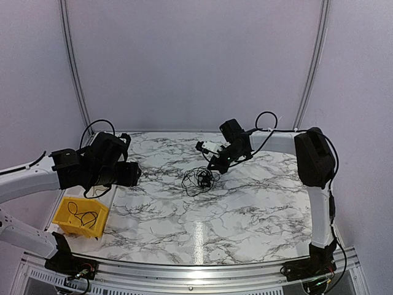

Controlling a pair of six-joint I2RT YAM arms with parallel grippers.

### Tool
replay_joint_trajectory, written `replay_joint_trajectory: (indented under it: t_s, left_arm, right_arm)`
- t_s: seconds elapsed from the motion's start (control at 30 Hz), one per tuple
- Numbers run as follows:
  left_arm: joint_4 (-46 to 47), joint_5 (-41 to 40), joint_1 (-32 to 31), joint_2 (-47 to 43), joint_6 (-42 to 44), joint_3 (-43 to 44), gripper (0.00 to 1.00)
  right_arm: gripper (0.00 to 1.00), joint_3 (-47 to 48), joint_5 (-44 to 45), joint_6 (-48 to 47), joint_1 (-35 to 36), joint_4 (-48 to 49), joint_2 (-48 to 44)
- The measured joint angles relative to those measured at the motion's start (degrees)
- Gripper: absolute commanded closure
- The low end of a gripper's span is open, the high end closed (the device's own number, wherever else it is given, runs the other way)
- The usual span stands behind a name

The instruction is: Untangle the cables

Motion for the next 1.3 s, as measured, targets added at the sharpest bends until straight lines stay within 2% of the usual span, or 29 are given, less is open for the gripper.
replay_joint_trajectory:
  t_s: [0.17,0.3,0.47,0.6,0.9,1.1,1.3]
  left_arm:
    - [5.7,0.5,-0.2,2.6,2.7,-0.4,0.38]
    - [12.2,2.3,-0.4,3.9,5.5,-1.3,0.38]
    - [21.4,5.4,-0.7,7.8,8.5,-1.2,0.38]
    - [26.7,8.1,-1.6,12.4,10.5,-0.1,0.37]
    - [37.4,13.2,-7.3,13.9,15.1,0.4,0.39]
    - [40.5,13.5,-8.0,13.9,15.8,0.4,0.42]
    - [41.3,13.8,-7.9,15.1,17.0,1.6,0.56]
  right_arm:
    - [1.00,-0.7,-0.6,0.0,0.0,-1.2,-1.7]
    - [1.00,-4.3,-0.8,0.0,0.7,-2.8,-10.3]
    - [1.00,-3.9,-1.4,0.0,3.1,-4.1,-22.0]
    - [1.00,-3.7,-3.0,0.0,5.9,-5.6,-27.9]
    - [1.00,-4.3,-4.5,-0.3,9.6,-8.5,-30.3]
    - [1.00,-5.0,-5.7,-0.4,9.8,-9.5,-30.2]
    - [1.00,-5.0,-8.1,-0.4,10.4,-10.0,-30.4]
